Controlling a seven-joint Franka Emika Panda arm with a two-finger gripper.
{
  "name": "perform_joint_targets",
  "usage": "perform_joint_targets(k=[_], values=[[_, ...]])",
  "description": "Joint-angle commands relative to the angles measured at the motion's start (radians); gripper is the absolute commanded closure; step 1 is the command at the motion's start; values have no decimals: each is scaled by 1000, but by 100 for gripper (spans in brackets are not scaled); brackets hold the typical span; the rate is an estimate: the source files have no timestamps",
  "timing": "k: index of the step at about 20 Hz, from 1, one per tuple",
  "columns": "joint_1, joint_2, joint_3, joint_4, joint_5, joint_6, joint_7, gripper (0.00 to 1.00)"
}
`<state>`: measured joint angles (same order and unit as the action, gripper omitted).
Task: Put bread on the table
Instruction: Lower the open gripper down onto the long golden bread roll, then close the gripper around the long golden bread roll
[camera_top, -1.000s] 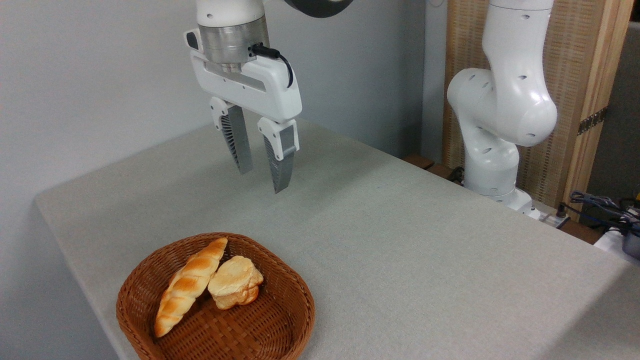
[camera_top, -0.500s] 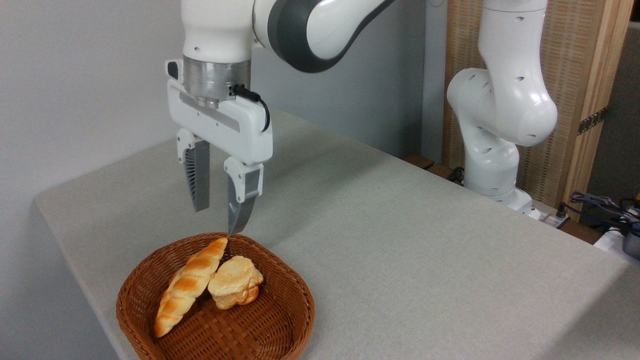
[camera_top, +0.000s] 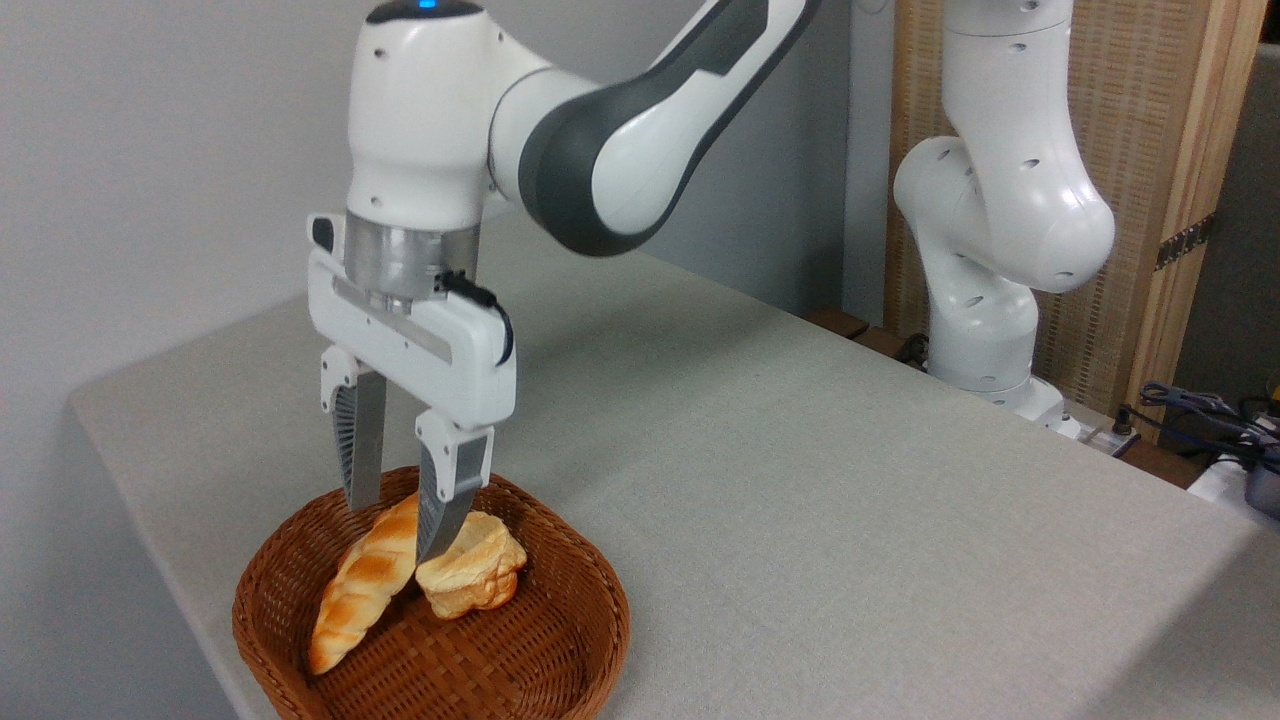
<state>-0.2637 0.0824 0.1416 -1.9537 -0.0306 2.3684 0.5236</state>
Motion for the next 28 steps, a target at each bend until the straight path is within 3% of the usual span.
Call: perform_joint_targets(k=[1,4,15,16,18,21,28], values=[[-3,40,9,1,-3,78,-14,0],[1,69,9,2,-29,123,-14,0],[0,111,4,2,-31,134,-5,3],[0,111,4,2,-31,134,-5,10],[0,111,3,4,-32,134,-5,38],[0,111,3,4,-32,132,-5,62],[0,109,3,6,-32,132,-4,63]])
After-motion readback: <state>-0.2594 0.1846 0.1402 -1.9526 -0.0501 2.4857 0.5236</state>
